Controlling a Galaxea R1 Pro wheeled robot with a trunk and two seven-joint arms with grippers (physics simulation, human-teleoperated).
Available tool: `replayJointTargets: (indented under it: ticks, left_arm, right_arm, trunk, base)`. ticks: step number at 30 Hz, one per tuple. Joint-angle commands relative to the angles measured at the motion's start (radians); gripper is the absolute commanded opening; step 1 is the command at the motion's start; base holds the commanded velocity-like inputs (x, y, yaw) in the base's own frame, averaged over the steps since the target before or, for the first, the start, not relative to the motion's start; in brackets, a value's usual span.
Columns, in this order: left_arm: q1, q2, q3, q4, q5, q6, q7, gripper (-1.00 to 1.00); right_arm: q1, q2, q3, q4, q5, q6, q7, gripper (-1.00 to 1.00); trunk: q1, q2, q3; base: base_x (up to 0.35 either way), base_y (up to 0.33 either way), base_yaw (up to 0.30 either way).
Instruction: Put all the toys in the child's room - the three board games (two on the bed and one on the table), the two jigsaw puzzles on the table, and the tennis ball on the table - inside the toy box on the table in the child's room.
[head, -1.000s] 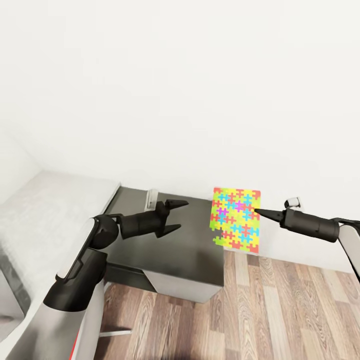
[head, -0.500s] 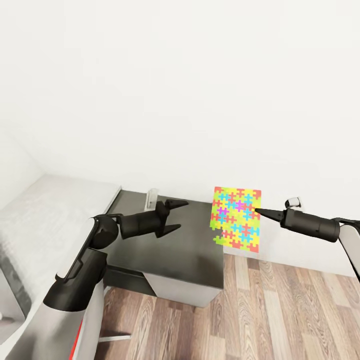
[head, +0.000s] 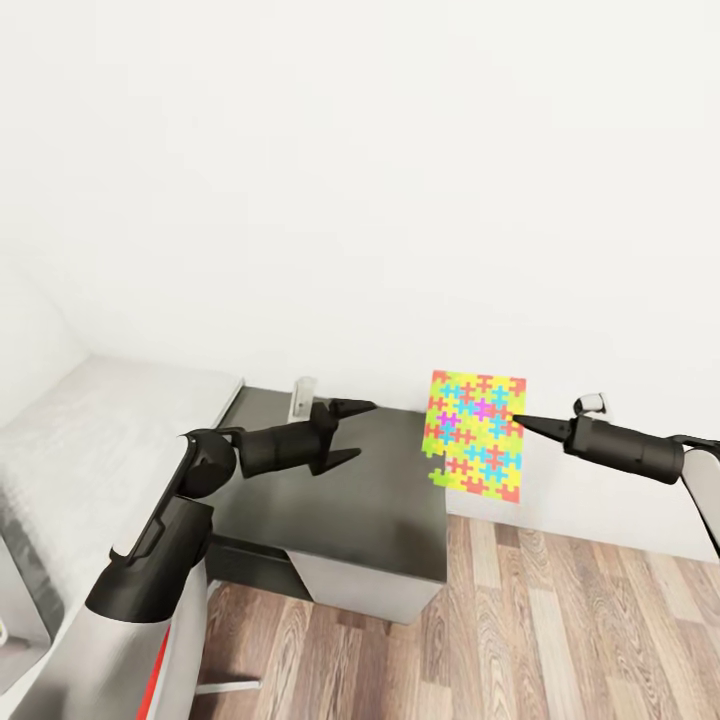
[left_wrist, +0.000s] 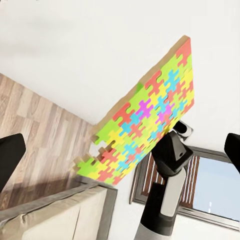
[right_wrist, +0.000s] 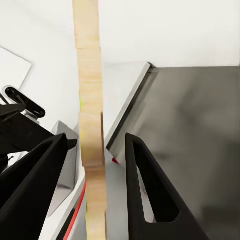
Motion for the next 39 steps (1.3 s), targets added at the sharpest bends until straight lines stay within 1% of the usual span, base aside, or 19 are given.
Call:
replayJointTargets:
  ticks: [1,16,39]
  left_arm:
    - [-0.001,0.001,0.0,-0.001,0.01,-0.002,0.01,1.0]
    - [-0.001,0.005,0.003,-0.001,0.011,0.0,0.01,1.0]
    - [0.0,0.01,0.005,-0.003,0.011,0.004,0.009,1.0]
  right_arm:
    - [-0.001,0.0,-0.002,0.0,0.005,0.003,0.006,-1.0]
    - [-0.001,-0.001,-0.013,0.0,0.005,0.003,0.006,-1.0]
    - [-0.001,-0.001,-0.014,0.003,0.005,0.003,0.006,-1.0]
  trunk:
    - [0.001,-0.002,0.0]
    - [0.001,-0.002,0.024]
    - [0.001,-0.002,0.062]
  base:
    - [0.0,0.0,0.0]
    - [0.0,0.0,0.015]
    - [0.0,0.0,0.085]
